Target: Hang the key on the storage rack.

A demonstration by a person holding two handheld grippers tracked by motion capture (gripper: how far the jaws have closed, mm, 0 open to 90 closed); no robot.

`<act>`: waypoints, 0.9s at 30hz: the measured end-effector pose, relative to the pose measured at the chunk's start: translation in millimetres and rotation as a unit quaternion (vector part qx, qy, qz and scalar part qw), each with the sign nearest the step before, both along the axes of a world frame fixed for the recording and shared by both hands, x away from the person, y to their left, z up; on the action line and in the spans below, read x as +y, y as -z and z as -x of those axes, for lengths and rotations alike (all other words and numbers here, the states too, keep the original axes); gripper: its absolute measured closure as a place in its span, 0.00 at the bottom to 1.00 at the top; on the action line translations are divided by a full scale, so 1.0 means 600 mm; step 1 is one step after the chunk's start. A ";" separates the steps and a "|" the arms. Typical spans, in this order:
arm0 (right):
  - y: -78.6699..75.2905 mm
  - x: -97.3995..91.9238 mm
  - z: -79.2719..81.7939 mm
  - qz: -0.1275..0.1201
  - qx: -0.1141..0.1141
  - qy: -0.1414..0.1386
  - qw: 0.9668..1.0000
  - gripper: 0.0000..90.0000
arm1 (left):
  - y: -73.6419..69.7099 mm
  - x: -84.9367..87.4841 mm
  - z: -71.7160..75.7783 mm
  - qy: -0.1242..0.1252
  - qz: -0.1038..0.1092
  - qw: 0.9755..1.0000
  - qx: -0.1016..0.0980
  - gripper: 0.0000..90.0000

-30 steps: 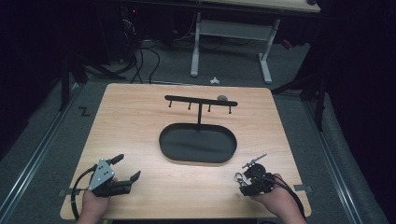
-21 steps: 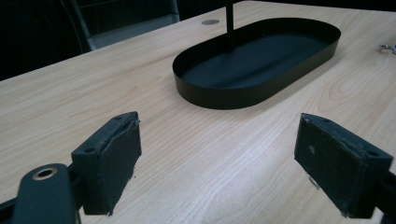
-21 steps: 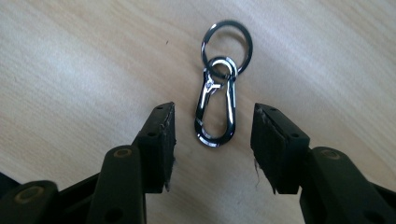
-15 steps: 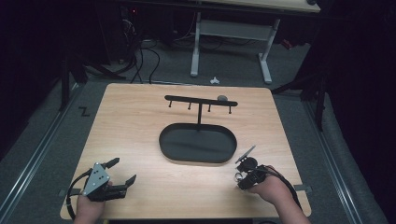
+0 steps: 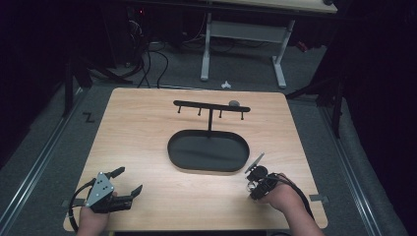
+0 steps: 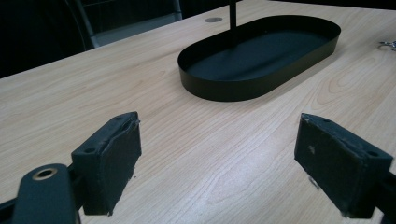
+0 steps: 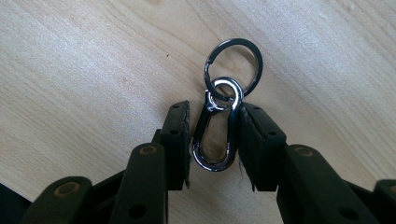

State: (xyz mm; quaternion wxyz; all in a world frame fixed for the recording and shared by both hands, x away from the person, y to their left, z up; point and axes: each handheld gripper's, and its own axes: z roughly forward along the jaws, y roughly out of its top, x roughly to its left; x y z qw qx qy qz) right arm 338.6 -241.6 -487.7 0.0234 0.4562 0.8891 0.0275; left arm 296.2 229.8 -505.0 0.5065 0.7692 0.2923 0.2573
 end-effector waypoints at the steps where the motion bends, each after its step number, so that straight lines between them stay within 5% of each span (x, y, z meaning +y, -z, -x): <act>1: 0.000 -0.001 0.000 -0.001 -0.001 -0.001 1.000 0.72 | 0.000 -0.001 -0.001 0.001 0.001 1.000 0.000 0.17; 13: -0.001 -0.001 0.000 -0.002 -0.006 0.025 1.000 0.77 | 0.000 -0.025 -0.019 0.008 0.004 1.000 -0.005 0.17; 27: -0.047 -0.031 0.002 -0.061 -0.035 0.068 0.995 0.77 | -0.001 -0.040 -0.027 0.016 0.002 1.000 -0.008 0.17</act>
